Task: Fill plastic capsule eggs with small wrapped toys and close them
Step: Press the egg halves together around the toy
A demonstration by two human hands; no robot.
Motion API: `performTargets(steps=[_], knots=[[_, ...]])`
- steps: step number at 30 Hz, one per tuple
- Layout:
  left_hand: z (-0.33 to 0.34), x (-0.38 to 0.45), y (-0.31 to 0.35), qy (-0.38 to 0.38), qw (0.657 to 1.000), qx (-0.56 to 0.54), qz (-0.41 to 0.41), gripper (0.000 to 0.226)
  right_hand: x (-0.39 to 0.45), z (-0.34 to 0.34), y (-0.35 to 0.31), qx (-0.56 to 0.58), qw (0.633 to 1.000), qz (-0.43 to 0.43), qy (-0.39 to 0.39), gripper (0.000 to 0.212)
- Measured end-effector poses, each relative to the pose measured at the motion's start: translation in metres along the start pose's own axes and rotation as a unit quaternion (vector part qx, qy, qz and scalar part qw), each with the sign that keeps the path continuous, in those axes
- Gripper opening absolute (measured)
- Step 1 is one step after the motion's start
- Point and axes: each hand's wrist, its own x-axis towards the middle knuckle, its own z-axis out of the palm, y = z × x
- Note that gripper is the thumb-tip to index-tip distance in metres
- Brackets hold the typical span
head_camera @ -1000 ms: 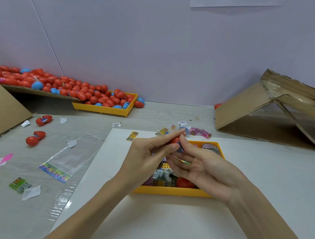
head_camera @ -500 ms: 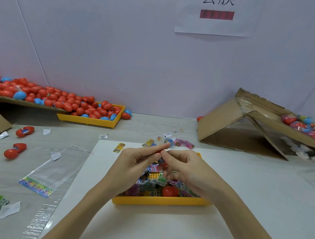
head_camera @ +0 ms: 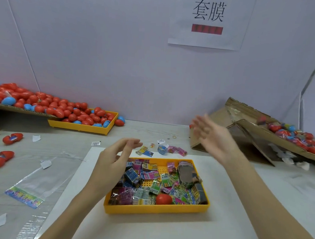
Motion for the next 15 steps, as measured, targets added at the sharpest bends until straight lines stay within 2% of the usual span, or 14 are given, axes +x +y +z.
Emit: performTargets(steps=[2,4,6,10,12,14,15], knots=[[0.0,0.0,-0.002,-0.005,1.0,0.015,0.0,0.03,-0.016,-0.004,0.029,-0.061,0.998,-0.007,-0.019,0.024],[-0.001,-0.001,-0.005,-0.025,0.998,0.056,0.017,0.019,-0.031,-0.001,0.049,-0.119,0.992,-0.041,-0.024,0.021],[-0.002,-0.002,-0.008,-0.06,0.988,0.126,0.064,0.014,-0.042,0.007,0.059,-0.226,0.97,-0.087,-0.029,0.022],[0.006,-0.008,-0.009,-0.172,0.936,0.274,0.137,0.034,-0.057,0.018,0.068,-0.397,0.903,-0.151,-0.072,0.016],[0.009,-0.01,-0.008,-0.19,0.922,0.305,0.144,0.033,-0.061,0.021,0.073,-0.491,0.848,-0.183,-0.084,0.013],[0.009,-0.008,-0.006,-0.164,0.944,0.258,0.125,0.022,-0.064,0.024,0.079,-0.555,0.797,-0.217,-0.098,0.012],[0.008,-0.006,-0.006,-0.138,0.962,0.212,0.098,0.018,-0.065,0.025,0.081,-0.57,0.783,-0.226,-0.106,0.011]])
